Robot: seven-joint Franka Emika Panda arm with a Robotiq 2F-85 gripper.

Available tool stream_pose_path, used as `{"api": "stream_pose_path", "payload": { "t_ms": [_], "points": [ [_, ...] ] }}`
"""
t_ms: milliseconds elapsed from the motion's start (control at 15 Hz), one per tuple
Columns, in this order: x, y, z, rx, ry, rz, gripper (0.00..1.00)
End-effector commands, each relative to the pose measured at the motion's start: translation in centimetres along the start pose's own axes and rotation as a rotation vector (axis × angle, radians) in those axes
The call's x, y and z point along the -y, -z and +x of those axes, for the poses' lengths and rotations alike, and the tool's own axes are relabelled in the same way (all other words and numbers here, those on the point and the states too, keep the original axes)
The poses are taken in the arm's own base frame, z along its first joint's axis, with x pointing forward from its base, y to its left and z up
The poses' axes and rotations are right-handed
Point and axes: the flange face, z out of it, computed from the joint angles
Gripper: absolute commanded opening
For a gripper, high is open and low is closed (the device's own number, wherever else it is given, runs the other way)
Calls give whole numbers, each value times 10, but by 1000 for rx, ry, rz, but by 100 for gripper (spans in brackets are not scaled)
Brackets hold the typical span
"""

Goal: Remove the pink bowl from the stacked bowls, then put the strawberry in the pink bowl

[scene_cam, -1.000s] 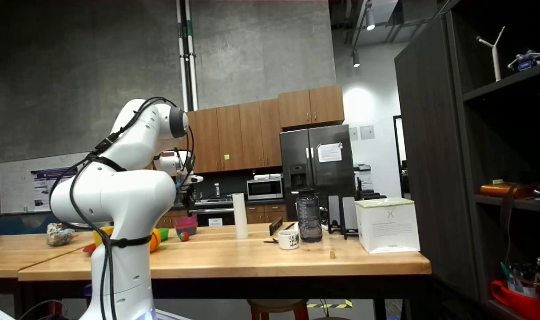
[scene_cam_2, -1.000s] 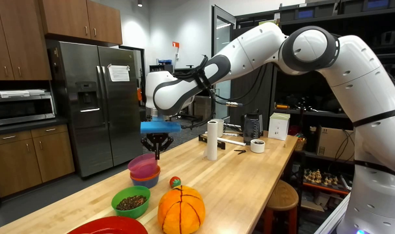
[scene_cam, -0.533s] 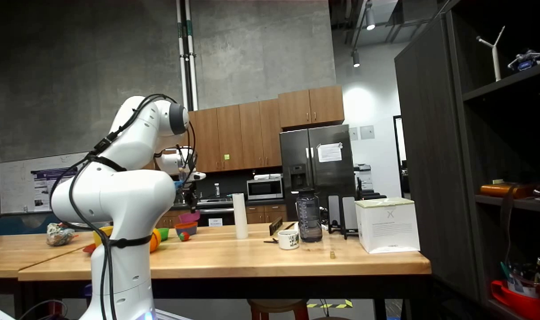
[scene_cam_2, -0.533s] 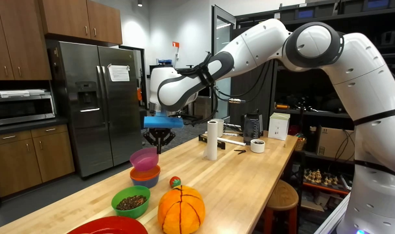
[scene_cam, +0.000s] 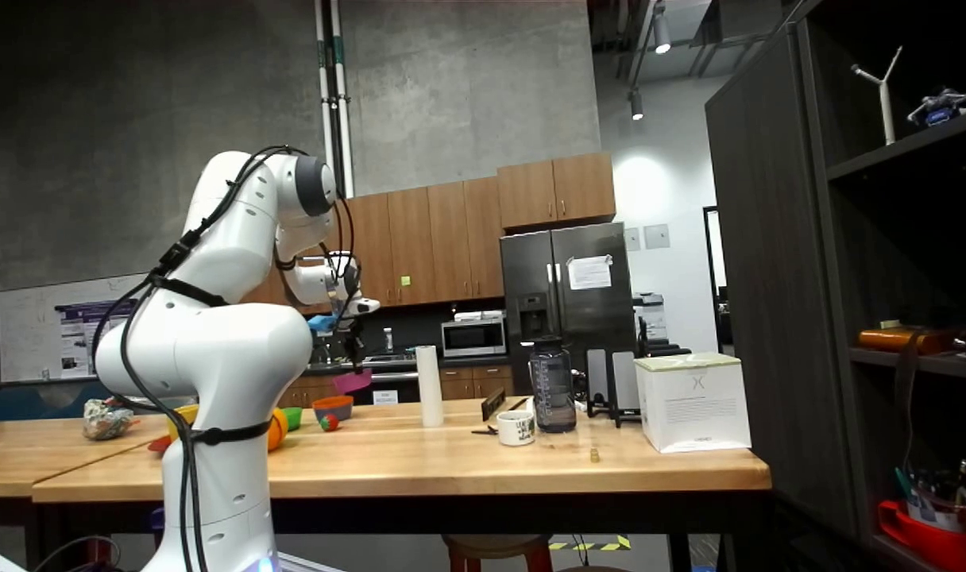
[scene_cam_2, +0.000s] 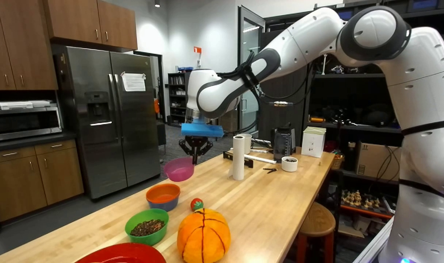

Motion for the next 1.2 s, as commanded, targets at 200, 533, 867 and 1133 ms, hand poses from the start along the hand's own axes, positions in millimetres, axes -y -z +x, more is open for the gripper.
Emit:
{"api": "stream_pose_path", "payload": {
  "t_ms": [200,533,867,1133],
  "points": [
    [-75,10,-10,-12,2,27,1],
    [-123,-7,-28,15,14,49,1],
    [-177,-19,-46,63,23,47,1],
    [-221,-14,-55,83,49,44,1]
  ]
}}
